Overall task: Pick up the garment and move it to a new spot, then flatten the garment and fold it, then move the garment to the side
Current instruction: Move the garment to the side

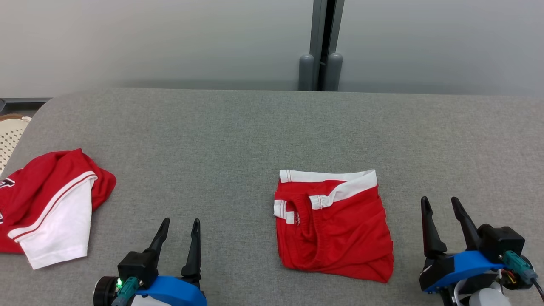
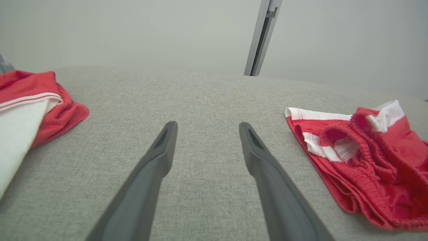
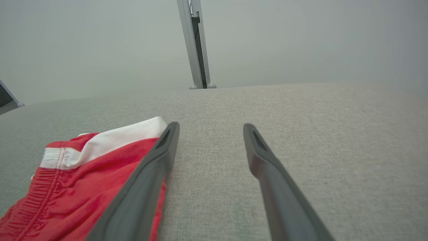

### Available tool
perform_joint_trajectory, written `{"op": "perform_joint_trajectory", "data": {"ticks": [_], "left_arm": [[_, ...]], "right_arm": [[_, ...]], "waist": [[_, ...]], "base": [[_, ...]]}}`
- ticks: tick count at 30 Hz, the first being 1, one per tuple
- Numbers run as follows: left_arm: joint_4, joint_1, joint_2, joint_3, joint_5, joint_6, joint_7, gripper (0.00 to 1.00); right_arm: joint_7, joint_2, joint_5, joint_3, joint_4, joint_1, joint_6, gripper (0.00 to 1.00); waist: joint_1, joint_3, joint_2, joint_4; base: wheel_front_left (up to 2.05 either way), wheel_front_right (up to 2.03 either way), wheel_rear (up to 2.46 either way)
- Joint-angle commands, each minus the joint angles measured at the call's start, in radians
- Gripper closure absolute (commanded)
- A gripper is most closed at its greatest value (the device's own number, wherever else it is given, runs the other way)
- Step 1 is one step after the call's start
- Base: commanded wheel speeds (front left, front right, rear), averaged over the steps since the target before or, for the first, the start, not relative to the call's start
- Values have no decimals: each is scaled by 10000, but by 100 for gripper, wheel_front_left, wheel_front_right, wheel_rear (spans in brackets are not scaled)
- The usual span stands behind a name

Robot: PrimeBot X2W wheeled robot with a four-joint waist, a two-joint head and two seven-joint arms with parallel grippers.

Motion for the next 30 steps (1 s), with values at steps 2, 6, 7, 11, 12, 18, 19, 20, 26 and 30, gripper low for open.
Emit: {"op": "perform_joint_trajectory", "data": {"ticks": [2, 6, 7, 11, 12, 18, 19, 20, 26, 30], "left_arm": [[-13, -107, 4, -21, -74, -57, -8, 0], [92, -203, 4, -139, -249, -66, -8, 0], [100, -234, 2, -168, -272, -64, -8, 0], [142, -313, 7, -263, -340, -65, -8, 0], [149, -352, 5, -293, -358, -69, -6, 0], [183, -411, 4, -438, -403, -84, -7, 0], [184, -403, 2, -431, -401, -84, -7, 0], [186, -380, 2, -397, -394, -78, -7, 0], [80, -286, -2, -329, -228, -91, -7, 0], [-40, -519, -6, -572, -143, -122, -6, 0]], "right_arm": [[-5, -20, -35, 134, 169, -159, 0, 0], [-5, -20, -174, 733, 1068, -763, 0, 0], [-5, -24, -186, 818, 1280, -962, 0, 0], [18, -27, -366, 1133, 2664, -1652, -1, 0], [148, -26, -447, 1158, 3106, -1807, 0, 0], [754, 22, -476, 1496, 5311, -2315, 2, 4], [659, 25, -487, 1426, 5500, -2365, 2, 59], [567, 23, -578, 1376, 5647, -2415, 0, 100], [133, -133, -581, 968, 5985, -2787, -50, 100], [62, -117, -544, 928, 5795, -2965, -50, 100]], "waist": [[0, 11, 0, 23], [0, 237, 0, 171], [0, 297, 0, 223], [0, 528, 0, 464], [0, 575, 0, 527], [0, 777, 0, 843], [0, 785, 0, 847], [0, 779, 0, 821], [0, 723, 0, -191], [0, 796, 0, -1397]], "base": [[0, 0, 0], [0, 0, 0], [0, 0, 0], [0, 0, 0], [0, 0, 0], [0, 0, 0], [0, 0, 0], [0, 0, 0], [0, 0, 0], [0, 0, 0]]}}
